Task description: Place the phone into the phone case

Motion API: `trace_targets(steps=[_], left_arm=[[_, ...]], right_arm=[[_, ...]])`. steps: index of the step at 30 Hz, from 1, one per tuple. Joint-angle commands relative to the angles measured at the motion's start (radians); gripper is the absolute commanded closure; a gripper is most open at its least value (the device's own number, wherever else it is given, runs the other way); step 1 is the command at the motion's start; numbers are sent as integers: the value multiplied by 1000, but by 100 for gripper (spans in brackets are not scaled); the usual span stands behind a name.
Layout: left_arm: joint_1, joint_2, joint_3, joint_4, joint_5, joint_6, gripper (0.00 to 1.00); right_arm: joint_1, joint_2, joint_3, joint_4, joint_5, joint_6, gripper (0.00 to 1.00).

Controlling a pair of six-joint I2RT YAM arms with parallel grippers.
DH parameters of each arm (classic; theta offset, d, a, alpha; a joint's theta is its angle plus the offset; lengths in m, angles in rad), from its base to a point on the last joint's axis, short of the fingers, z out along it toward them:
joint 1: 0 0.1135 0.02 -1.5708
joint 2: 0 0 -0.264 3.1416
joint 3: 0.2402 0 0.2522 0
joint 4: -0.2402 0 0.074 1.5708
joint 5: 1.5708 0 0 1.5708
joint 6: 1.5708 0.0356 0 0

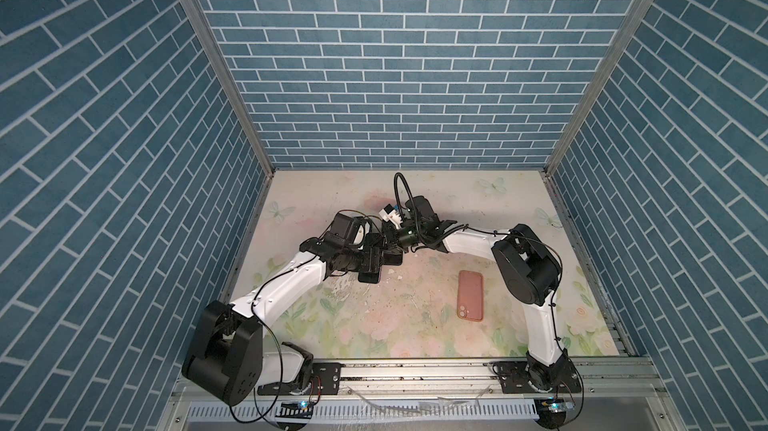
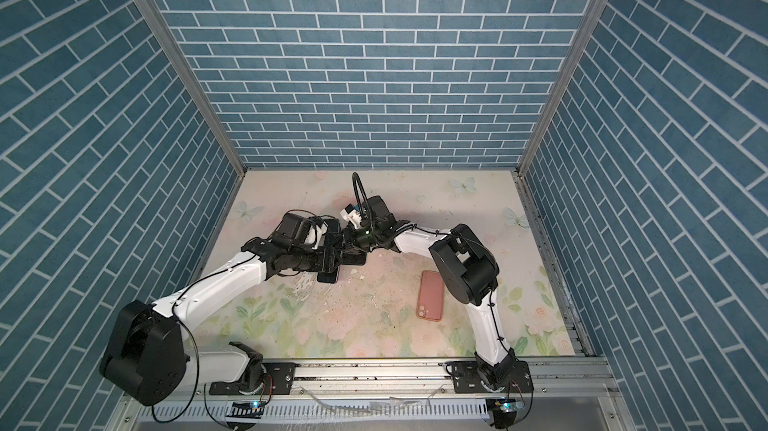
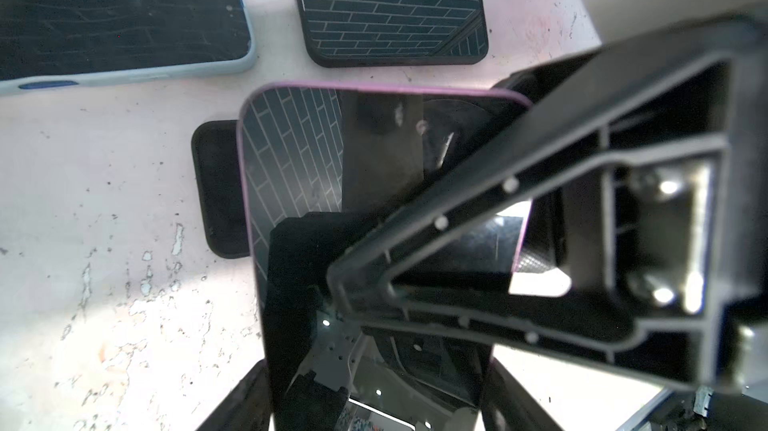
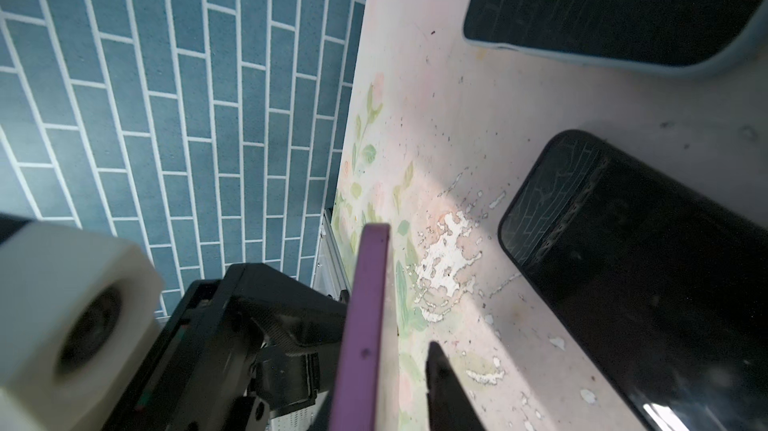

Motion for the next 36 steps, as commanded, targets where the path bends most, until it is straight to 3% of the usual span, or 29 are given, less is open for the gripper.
trace_targets(steps=[1,6,12,20,25,31,36], left_arm=[[-7,-15,38,11,-1,-2,37],[-8,-34,43,8,-1,-13,35],[-8,-135,36,-23,-3,-15,16],[-8,-282,9,-33,172,-51,2],[-8,-353,-68,127,317,-238,1],[-9,-412,-259,489,394,-575,0],[-63,-399,-343,708,382,-703,2]], right_arm=[[4,-28,-19,45,7,14,82],[-2,-90,-56,63,59,14,95],[-26,-218,-137,74,179,12,99],[-57,-518,-357,150,431,-16,100],[-57,-719,-527,266,564,-16,100],[-54,-945,-773,493,677,69,100],[-52,-1059,-843,531,688,132,100]])
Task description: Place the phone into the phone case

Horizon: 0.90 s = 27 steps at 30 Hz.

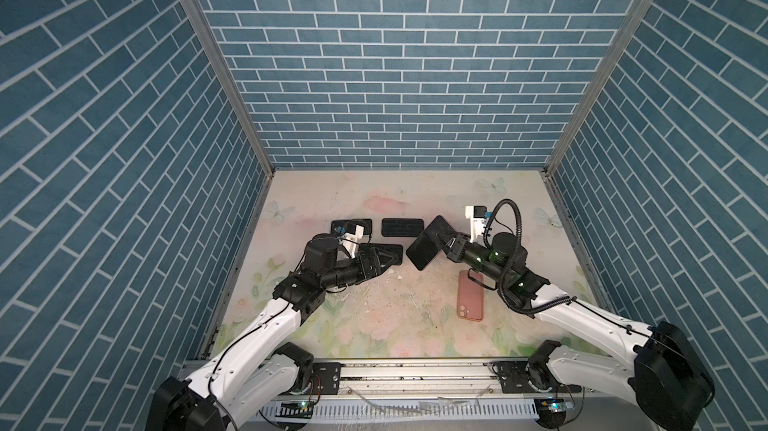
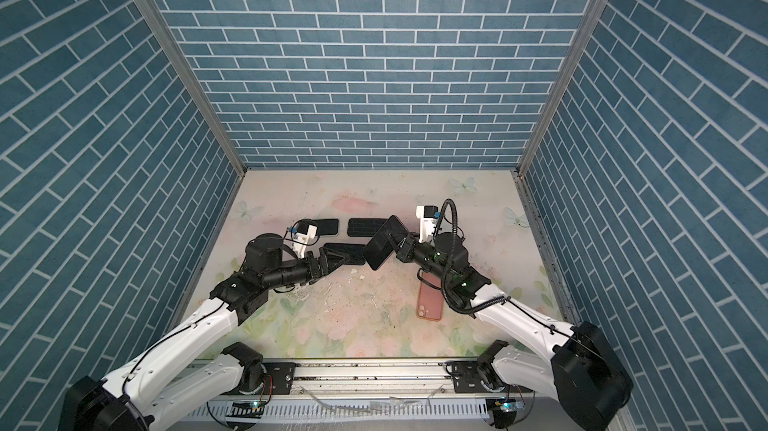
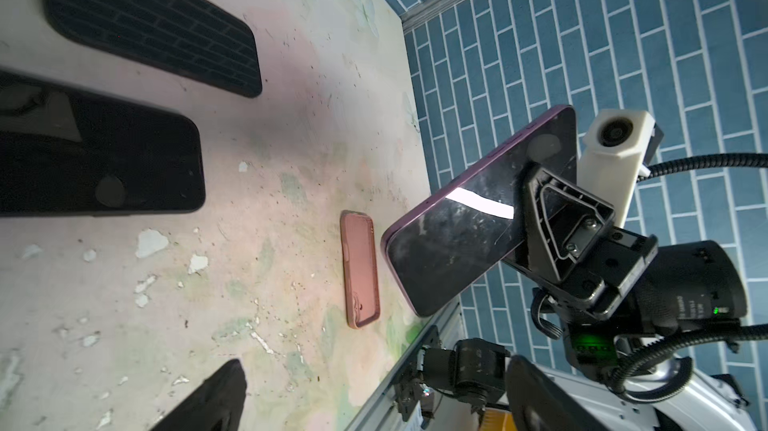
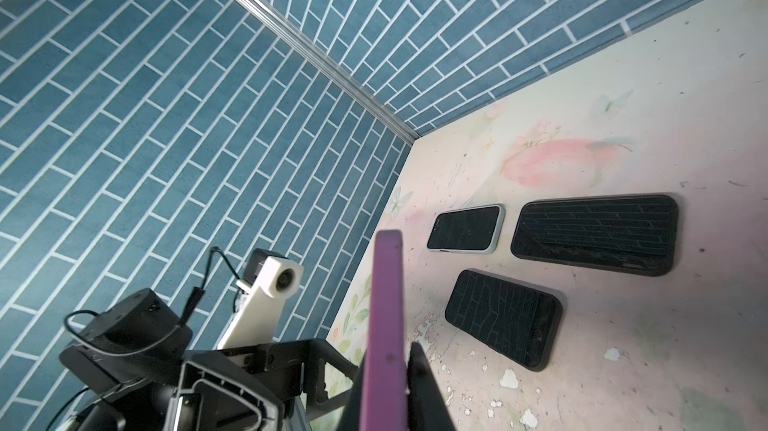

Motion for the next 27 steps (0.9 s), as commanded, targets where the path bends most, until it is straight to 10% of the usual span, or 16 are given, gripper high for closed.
trace_targets(steps=[1,16,27], left_arm=[[-47,9,-22,249,12,-138,3],[-262,323,-21,890,-102,-300,24],[-314,375,2,1045,-195,-259,55]], right_arm=[[9,-74,-11,155,39,90,100],[18,-112,-64,249,77,198,100],[16,-44,-118,420,116,263,100]])
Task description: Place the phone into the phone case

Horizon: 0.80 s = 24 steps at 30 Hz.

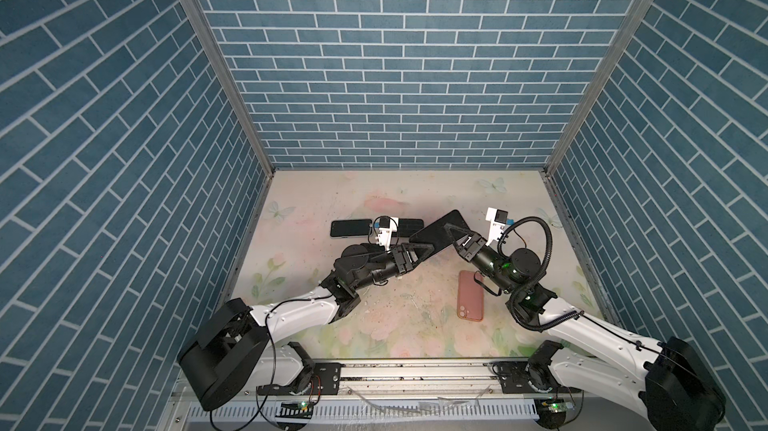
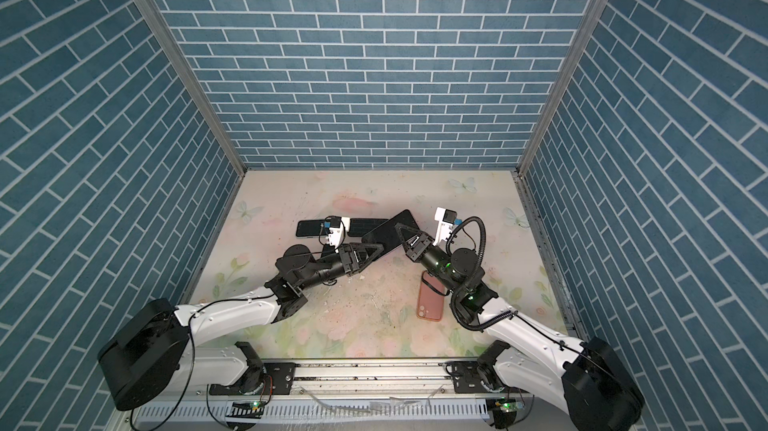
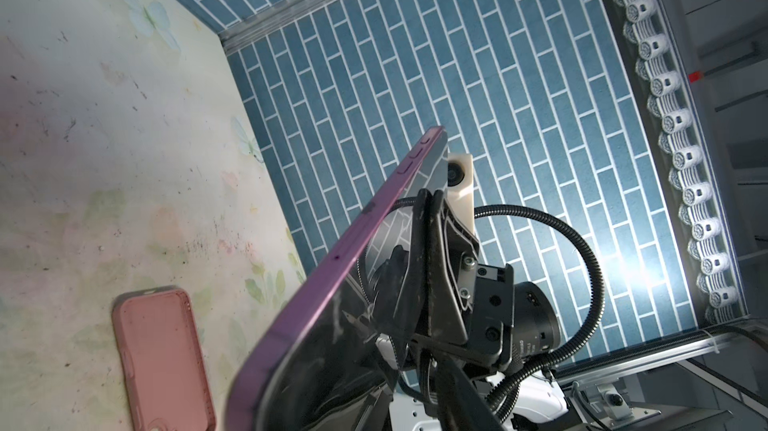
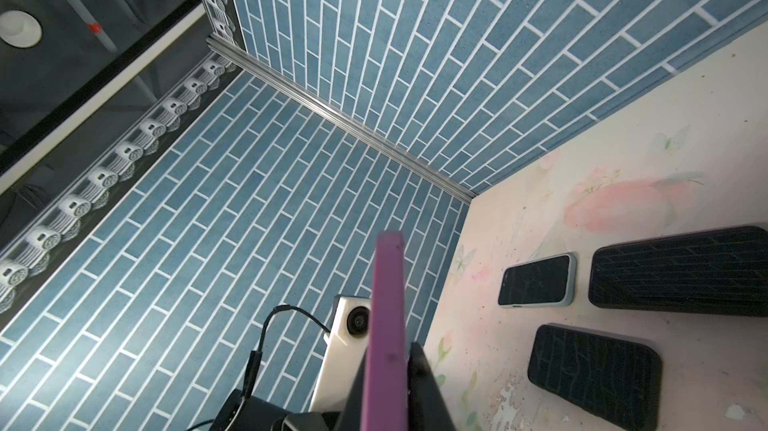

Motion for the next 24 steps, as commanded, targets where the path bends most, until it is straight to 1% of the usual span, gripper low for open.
trace_targets(steps=[1,9,11,13,15,17,20,22,24], left_arm=[[-21,13,33,124,-23,32,57],[-28,77,42,249,-30,5,79],[-26,76,42,256,-32,18,83],[-26,62,42,238,-38,41,89],[-25,39,47,193,-36,74,94],[-19,0,55,105,-30,117,97],[0,-83,79,-97,-3,211,98],[19,-145,118,-302,27,290,98],[38,-202,183,-574,63,400,99]], right_arm=[[3,27,-21,152,28,58,100],[2,130,-34,284,21,107,100],[-2,145,-42,310,20,117,100],[-8,144,-52,311,13,118,100],[-17,126,-57,278,5,111,95],[-29,94,-54,221,-13,87,85],[-60,23,-36,84,-82,36,66],[-99,-23,-17,-29,-170,4,57],[-154,-67,-7,-113,-291,-19,52]])
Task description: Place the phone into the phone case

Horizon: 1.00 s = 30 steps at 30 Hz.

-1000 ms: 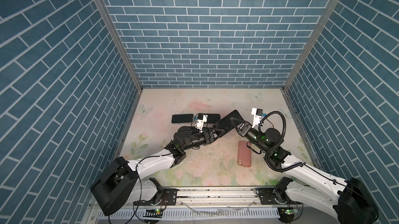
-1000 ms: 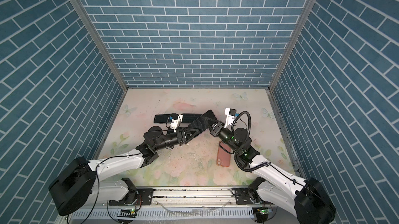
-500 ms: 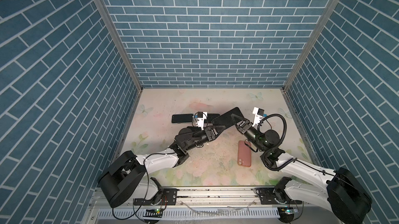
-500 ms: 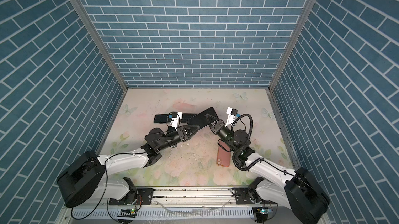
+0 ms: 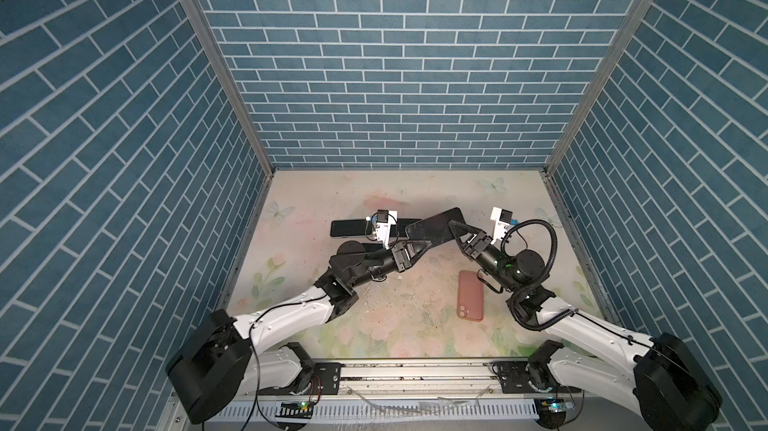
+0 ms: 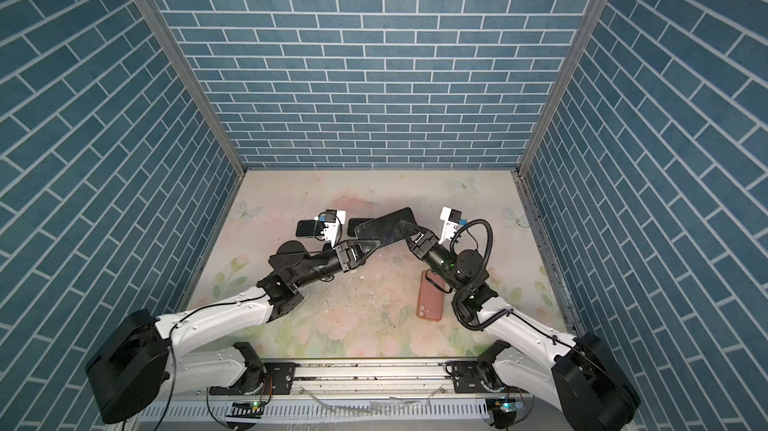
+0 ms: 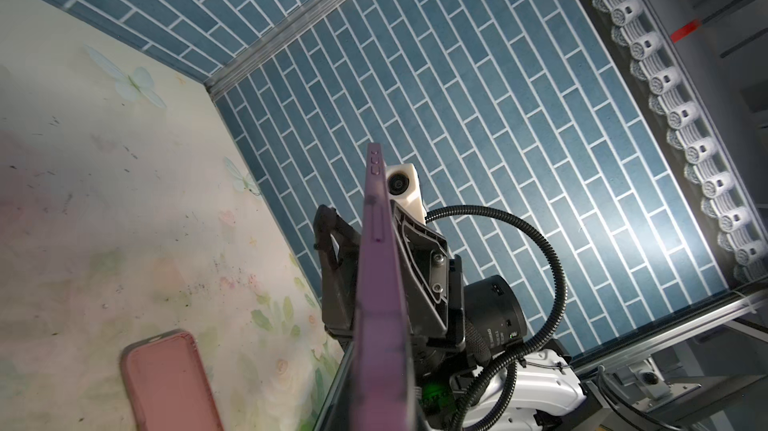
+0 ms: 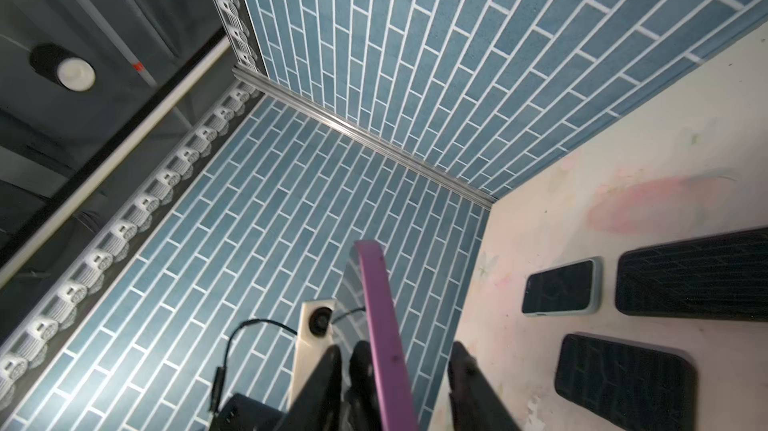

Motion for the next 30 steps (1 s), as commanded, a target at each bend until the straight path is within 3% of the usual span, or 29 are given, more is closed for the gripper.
trace_targets(steps=[1,3,6,9,14,19,30], left_arm=[[29,-93,140,-460,73,249,99],[48,-119,210,-664,130,350,100],[80,-125,282,-821,251,415,100],[101,-96,343,-922,375,448,100],[102,-67,357,-863,503,395,100],[102,-60,338,-806,514,350,100],[102,-48,296,-675,566,254,95]], right_arm=[[-72,-79,37,-199,-228,-89,50],[-116,-118,56,-294,-363,-140,45],[-133,-157,105,-483,-496,-273,44],[-133,-167,126,-539,-581,-341,44],[-131,-152,130,-462,-646,-333,43],[-133,-125,117,-304,-662,-240,49],[-133,-56,80,-64,-673,-111,75]])
